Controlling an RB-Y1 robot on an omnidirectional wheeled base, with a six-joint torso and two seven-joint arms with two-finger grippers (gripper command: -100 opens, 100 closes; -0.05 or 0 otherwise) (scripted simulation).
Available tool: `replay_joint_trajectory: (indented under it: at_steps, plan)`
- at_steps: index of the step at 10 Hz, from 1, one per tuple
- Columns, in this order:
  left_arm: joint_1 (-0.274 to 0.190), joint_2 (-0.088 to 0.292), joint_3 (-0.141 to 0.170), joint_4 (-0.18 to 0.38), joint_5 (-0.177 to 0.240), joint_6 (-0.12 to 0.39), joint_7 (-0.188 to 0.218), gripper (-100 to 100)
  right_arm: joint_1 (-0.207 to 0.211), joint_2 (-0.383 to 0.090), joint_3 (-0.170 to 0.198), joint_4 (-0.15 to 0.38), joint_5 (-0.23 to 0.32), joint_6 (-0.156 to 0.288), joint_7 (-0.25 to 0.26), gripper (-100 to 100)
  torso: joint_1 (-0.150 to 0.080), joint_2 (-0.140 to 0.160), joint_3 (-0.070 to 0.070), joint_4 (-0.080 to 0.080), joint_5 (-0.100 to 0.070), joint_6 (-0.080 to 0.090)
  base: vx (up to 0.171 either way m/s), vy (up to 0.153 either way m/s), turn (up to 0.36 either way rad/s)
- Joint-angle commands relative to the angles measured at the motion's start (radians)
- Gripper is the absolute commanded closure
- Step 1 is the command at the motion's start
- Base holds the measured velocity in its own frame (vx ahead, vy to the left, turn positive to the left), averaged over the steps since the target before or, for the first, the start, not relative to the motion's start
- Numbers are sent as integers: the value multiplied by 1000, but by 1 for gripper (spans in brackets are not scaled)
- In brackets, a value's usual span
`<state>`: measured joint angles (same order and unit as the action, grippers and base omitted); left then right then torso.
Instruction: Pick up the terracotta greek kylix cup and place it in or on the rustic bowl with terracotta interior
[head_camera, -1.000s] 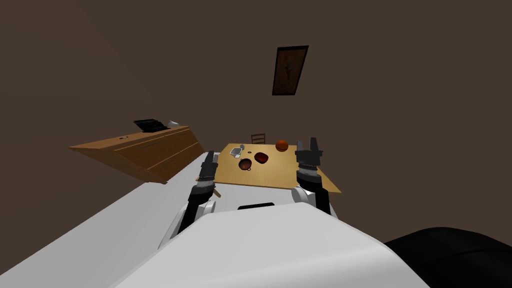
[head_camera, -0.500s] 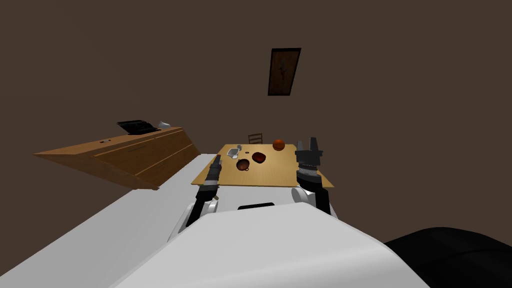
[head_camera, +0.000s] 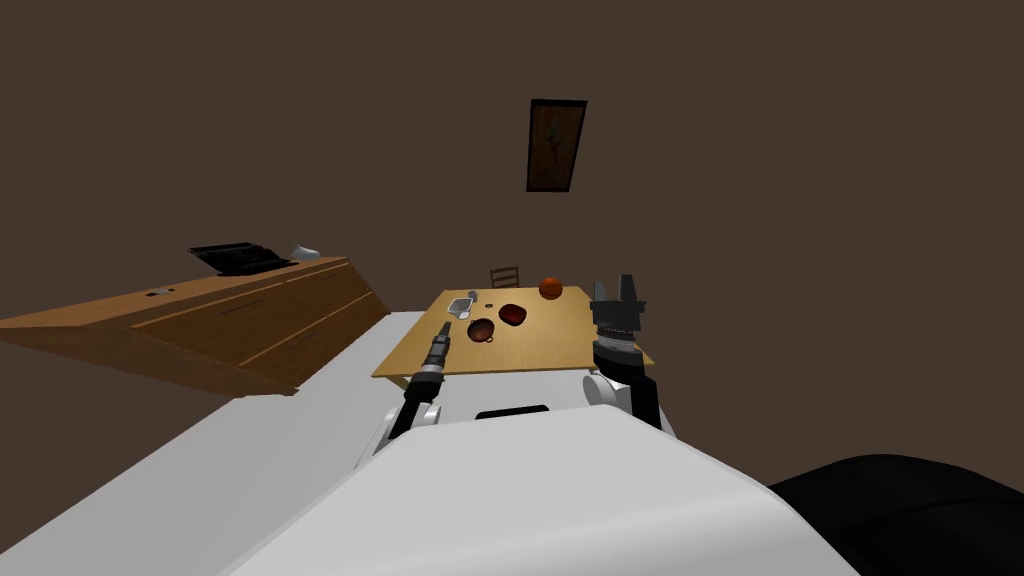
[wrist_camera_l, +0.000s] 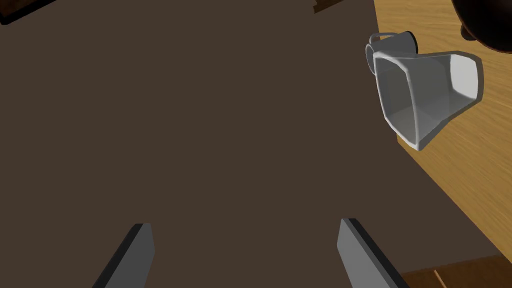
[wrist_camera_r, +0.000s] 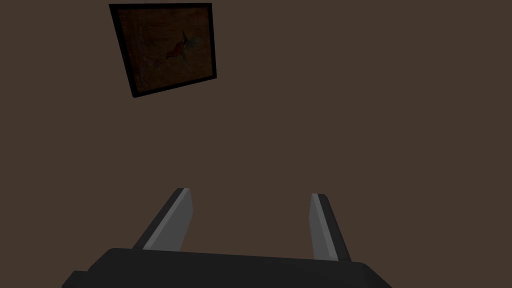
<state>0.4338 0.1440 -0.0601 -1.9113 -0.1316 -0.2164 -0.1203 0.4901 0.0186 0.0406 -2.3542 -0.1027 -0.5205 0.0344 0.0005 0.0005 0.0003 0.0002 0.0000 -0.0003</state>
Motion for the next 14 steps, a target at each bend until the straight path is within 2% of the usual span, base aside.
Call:
replay_joint_trajectory:
  at_steps: [1,2,3,5,6,9,12,14]
  plan:
    - [-18,4,2,49,2,38,1,-100,0,0,0,0,0,0,0,0,0,0,0,0,0,0,-7,2,-72]
    - [-31,5,0,72,1,68,-1,-100,0,0,0,0,0,0,0,0,0,0,0,0,0,0,-7,3,-93]
    - [-31,5,0,84,1,68,-1,-100,0,0,0,0,0,0,0,0,0,0,0,0,0,0,-4,3,-42]
    - [-64,5,-4,147,0,127,-1,-100,0,0,0,0,0,0,0,0,0,0,0,0,0,0,-3,1,-59]
    - [-64,5,-4,156,0,127,-1,-100,0,0,0,0,0,0,0,0,0,0,0,0,0,0,-2,3,-26]
    - [-129,4,-9,253,0,210,7,-100,0,0,0,0,0,0,0,0,0,-1,-1,0,0,0,3,0,-32]
    - [-154,1,-11,298,1,237,12,-100,0,0,0,0,0,0,0,0,0,-1,-1,0,0,0,7,0,-1]
    - [-208,-5,-14,359,2,288,24,-100,0,0,0,0,0,0,0,0,0,-1,-1,0,0,0,13,0,13]
